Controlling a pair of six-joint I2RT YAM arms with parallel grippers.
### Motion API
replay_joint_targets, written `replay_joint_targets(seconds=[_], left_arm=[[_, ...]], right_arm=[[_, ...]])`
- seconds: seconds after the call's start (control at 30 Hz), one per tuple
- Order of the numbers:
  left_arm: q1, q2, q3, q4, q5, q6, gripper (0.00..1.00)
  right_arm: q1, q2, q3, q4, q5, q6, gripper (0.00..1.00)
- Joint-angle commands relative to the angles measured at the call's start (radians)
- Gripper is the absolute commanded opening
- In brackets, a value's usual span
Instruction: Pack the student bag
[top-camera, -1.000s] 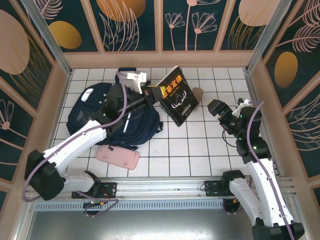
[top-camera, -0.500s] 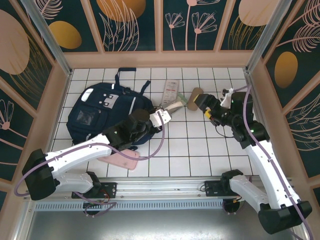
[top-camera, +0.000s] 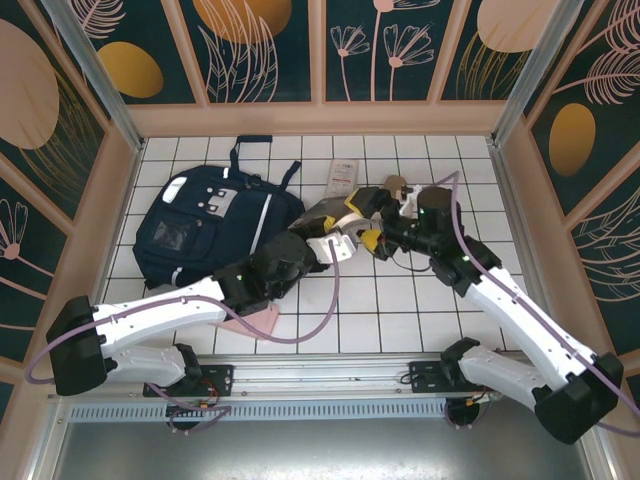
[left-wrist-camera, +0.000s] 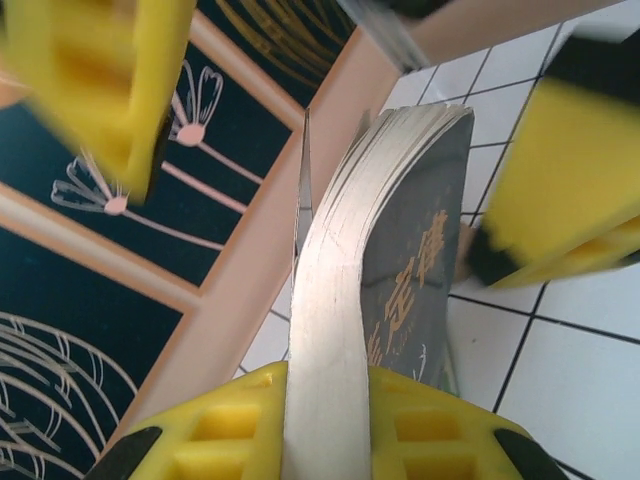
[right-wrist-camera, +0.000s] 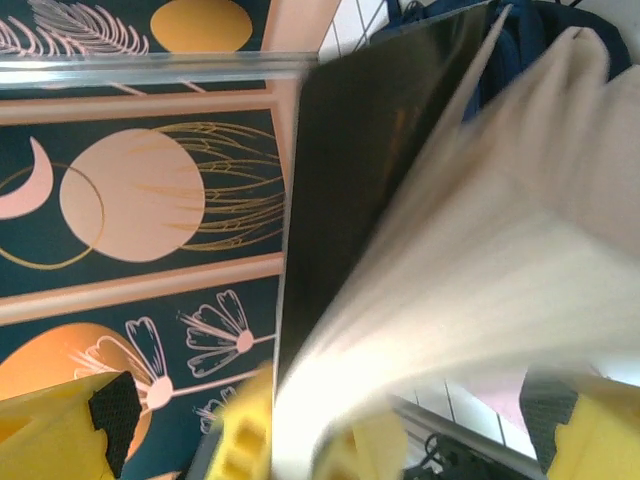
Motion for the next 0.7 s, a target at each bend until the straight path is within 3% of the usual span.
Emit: replay_joint_targets(seconds=[0.0,0.1,0.17,0.33,0.4,0.47,0.57,0.67], left_arm=[[-0.058,-0.003,0.010,0.143,-0.036,0.082,0.00],[-0.132,0.011,-0.014,0.197,-0.076,0.171,0.00],[-0.170,0.041,-0.018,0.213,-0.113,0.234,0.00],[-0.199,0.123,0.008,0.189,-0.194,0.271,0.02],[-0.200,0.125,0.009,0.201,-0.207,0.242,0.18],[-0.200,0.118,0.006,0.197,-0.197,0.211,0.31],[-0.199,0.094,0.013,0.158,-0.176,0.117,0.55],[-0.162,0.031,0.050,0.036,-0.101,-0.137,0.80]], right_arm=[[0.006,0.038,0.055,0.064,0.068,0.012,0.99],[0.002,0.083,0.063,0.049,0.086,0.010,0.94],[0.003,0.102,0.052,0.089,0.069,0.003,0.84],[0.003,0.112,0.100,-0.011,0.135,-0.119,0.34],[0.001,0.096,0.096,-0.028,0.155,-0.174,0.13],[-0.011,0.085,0.083,-0.037,0.148,-0.216,0.00],[-0.037,0.062,0.050,-0.037,0.123,-0.298,0.00],[-0.098,0.000,0.012,-0.037,0.135,-0.408,0.00]])
